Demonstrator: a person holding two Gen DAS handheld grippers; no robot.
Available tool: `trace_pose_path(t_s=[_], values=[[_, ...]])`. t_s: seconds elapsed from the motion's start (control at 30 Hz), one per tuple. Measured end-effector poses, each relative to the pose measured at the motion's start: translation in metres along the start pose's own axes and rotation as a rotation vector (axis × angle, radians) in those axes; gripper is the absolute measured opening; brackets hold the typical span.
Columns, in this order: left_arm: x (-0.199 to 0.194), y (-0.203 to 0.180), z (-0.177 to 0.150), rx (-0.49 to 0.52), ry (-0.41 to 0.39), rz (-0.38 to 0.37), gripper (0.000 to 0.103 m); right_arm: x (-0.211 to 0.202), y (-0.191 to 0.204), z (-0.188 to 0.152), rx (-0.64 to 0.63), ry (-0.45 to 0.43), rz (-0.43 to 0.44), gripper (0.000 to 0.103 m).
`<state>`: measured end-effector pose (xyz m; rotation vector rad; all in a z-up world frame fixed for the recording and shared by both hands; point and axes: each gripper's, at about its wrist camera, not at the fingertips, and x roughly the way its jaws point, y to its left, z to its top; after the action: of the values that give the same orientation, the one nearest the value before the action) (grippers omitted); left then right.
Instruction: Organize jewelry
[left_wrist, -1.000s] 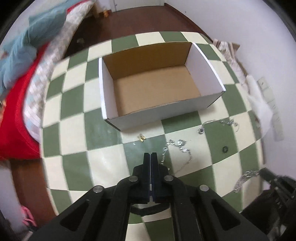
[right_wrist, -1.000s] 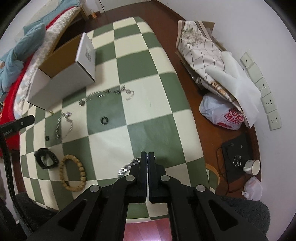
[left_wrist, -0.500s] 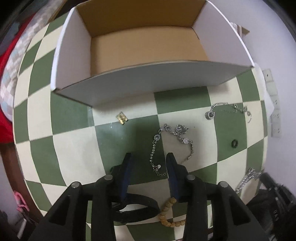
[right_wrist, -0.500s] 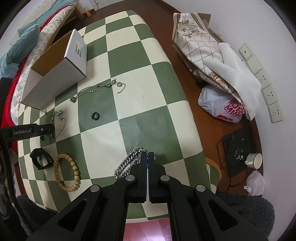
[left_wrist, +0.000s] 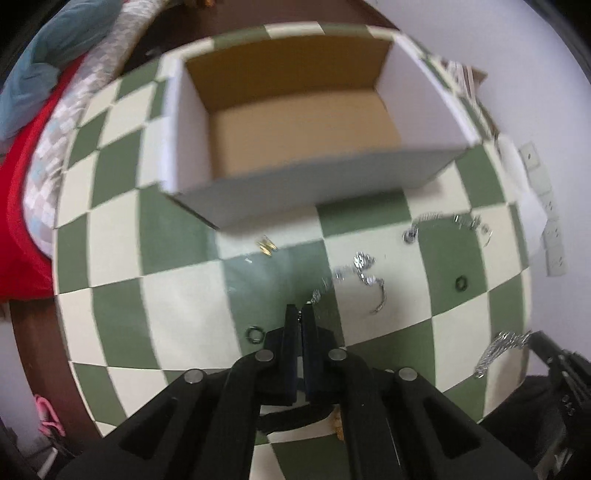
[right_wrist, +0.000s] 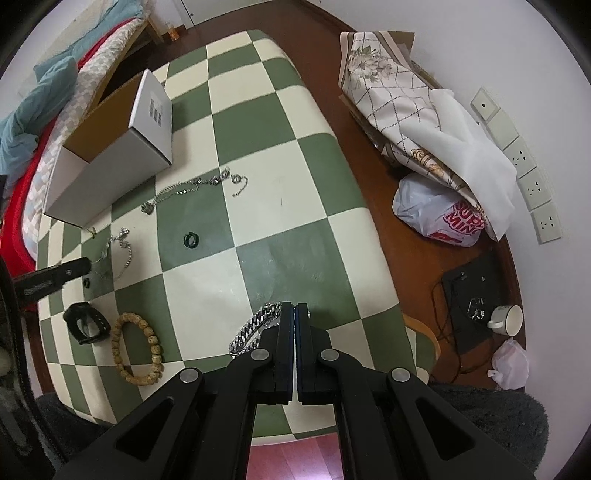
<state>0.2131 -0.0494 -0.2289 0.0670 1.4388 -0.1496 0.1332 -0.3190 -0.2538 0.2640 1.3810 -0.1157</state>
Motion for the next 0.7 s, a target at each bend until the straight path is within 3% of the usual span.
trace_pose_path(t_s=[0.37, 0.7], values=[[-0.06, 0.012, 0.008, 0.003, -0.14, -0.012, 0.0, -0.023, 0.005, 0.002, 0.001, -0.043, 0.052, 0.0], [-0.123, 0.01, 0.019, -0.005, -0.258, -0.054, 0.0, -0.079, 0.034, 0.017, -0.068, -0.133, 0.118, 0.0]])
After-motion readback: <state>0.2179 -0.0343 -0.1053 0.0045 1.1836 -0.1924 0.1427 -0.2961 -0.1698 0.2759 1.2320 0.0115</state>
